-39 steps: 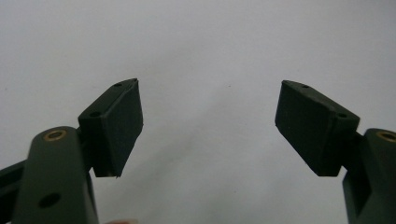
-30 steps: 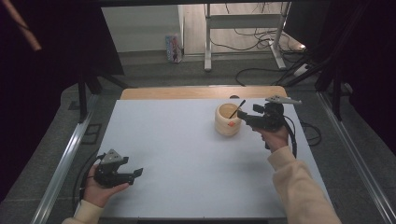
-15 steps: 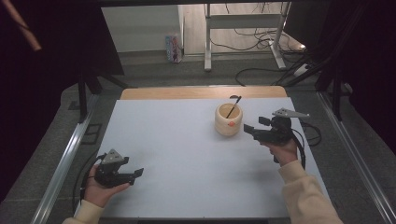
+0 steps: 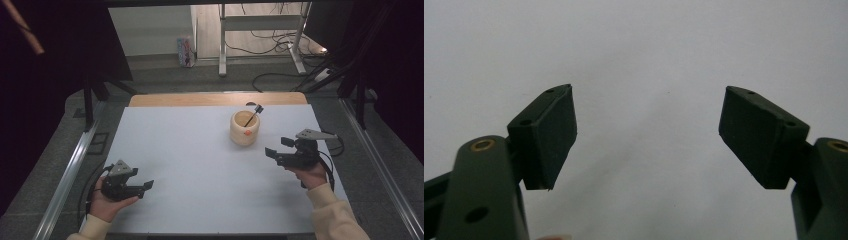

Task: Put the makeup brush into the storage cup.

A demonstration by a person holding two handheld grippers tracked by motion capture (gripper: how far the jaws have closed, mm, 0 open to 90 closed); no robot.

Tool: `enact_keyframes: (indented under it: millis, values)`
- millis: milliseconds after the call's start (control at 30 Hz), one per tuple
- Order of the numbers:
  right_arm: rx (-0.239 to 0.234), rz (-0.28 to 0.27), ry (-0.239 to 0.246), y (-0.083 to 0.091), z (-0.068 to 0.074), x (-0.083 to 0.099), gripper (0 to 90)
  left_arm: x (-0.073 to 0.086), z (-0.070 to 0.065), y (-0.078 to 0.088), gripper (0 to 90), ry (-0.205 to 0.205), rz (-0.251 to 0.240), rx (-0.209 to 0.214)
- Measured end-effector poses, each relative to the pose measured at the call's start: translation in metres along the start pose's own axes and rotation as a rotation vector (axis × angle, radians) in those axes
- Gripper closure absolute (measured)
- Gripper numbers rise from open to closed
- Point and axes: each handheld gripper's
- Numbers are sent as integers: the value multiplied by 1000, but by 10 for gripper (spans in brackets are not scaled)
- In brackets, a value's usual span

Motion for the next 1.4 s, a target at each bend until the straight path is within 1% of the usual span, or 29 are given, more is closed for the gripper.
enact_keyframes:
  millis: [300, 600, 867, 1033, 1233, 1400]
  values:
    - [0, 42, -2, 13, 3, 19, 163, 0, 1, 0, 241, 1, 0, 0]
    - [43, 118, 32, 28, 7, 43, 162, 1, 2, -1, 241, 3, 4, 0]
    - [68, 146, 33, 42, 10, 61, 162, 1, 2, -1, 241, 0, 6, -2]
    - [72, 151, 33, 44, 10, 65, 162, 1, 2, -1, 241, 2, 6, -3]
    - [78, 169, 55, 41, 12, 66, 163, 1, 2, -1, 241, 0, 6, -3]
    - [82, 165, 50, 41, 11, 66, 163, 1, 1, -2, 241, -1, 6, -3]
Point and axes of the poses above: each handheld gripper's, and its own axes: y roughly backward along the jaws, x roughly out of its underside, z roughly to its left, and after that the axes turned 8 degrees about -x, right-handed
